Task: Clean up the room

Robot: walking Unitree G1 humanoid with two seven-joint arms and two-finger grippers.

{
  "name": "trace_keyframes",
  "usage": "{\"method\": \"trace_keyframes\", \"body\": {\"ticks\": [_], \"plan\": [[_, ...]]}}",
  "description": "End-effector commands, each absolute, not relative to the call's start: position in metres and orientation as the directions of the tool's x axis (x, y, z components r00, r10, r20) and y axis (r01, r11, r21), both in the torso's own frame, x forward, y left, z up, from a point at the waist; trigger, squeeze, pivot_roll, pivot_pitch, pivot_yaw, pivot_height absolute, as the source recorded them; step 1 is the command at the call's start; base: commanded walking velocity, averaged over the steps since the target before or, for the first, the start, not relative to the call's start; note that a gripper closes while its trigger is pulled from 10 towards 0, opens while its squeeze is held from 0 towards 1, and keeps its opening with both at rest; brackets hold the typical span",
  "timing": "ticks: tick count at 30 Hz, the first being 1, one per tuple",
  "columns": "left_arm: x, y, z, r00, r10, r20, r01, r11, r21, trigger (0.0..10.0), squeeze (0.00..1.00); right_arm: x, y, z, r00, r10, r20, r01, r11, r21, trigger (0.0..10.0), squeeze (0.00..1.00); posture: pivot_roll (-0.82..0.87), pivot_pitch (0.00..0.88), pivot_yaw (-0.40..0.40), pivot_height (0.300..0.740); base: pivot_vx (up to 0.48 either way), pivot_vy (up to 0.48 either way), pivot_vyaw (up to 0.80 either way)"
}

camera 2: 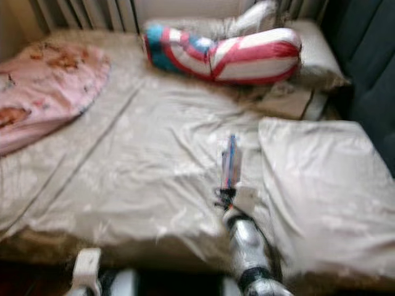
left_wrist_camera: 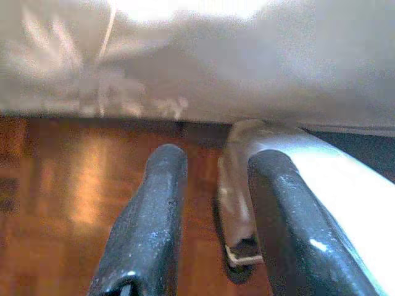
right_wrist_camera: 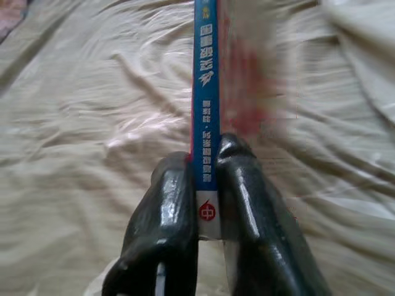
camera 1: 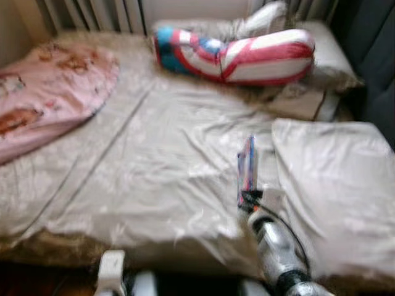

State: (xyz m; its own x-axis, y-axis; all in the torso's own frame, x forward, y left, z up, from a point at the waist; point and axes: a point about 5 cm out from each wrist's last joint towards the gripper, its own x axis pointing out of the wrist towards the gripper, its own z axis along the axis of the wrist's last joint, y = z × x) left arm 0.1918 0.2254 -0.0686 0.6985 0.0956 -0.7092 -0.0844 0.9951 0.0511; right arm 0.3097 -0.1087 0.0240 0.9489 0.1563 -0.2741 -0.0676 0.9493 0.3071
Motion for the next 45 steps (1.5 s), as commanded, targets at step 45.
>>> {"method": "trace_keyframes", "body": {"ticks": [45], "plan": [[0.188,0.221,-0.072,0.684,0.072,-0.726,-0.052,0.997,0.050,10.0,0.00,0.315,-0.132,0.012,0.823,0.248,-0.511,-0.120,0.955,0.270,10.0,0.00,-0.01,0.086,-0.008,0.613,0.000,0.000,0.00]]}}
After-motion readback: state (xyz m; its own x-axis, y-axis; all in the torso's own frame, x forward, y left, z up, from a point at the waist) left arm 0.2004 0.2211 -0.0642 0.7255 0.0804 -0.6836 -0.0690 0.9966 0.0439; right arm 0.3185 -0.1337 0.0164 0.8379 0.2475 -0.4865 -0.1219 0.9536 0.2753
